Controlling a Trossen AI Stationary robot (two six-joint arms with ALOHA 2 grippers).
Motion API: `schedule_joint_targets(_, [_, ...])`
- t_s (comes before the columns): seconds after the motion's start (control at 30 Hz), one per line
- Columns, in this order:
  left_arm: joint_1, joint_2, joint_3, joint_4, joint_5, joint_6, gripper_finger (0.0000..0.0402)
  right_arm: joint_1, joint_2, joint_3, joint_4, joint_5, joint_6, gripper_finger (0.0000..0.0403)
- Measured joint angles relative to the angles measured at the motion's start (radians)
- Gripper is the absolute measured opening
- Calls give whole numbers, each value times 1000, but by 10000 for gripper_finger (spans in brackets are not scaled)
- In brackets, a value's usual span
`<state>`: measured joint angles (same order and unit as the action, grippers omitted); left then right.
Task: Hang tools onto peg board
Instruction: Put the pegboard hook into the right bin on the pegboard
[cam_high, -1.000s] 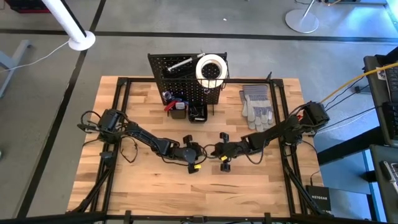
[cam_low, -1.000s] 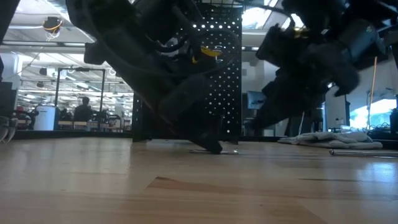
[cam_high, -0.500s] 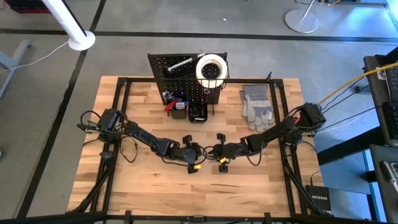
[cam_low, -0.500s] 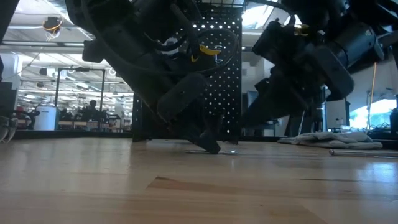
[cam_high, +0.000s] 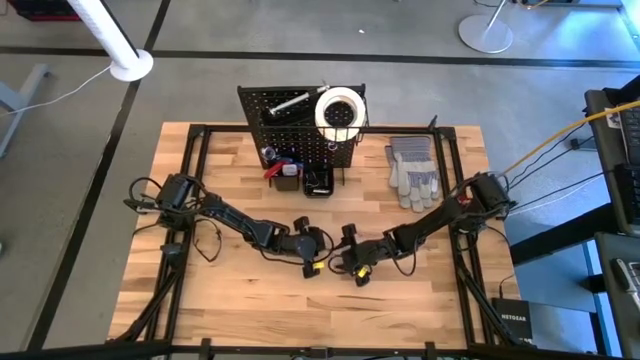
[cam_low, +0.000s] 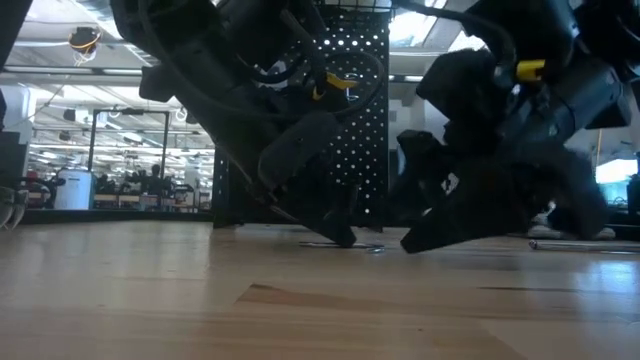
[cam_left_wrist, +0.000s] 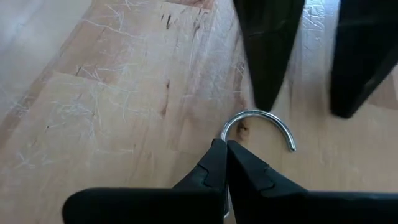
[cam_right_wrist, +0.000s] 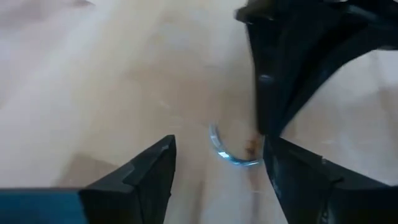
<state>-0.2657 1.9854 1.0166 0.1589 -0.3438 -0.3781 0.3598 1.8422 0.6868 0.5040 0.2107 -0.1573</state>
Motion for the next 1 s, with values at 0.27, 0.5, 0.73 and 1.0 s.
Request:
schedule_joint_targets(0.27, [0,-10,8,-22,31,-12,4,0,14,0,22,69,15,241])
schedule_joint_targets(0.5, [13,-50,83,-200,131,12,67,0,-5,0,18,78,83,241])
schedule_joint_targets(0.73, [14,-19,142,-316,144,43,105,0,-5,0,0,96,104,241])
schedule_joint_targets(1.0, [14,44,146,-335,83,24,93,0,-5,0,2,74,104,241])
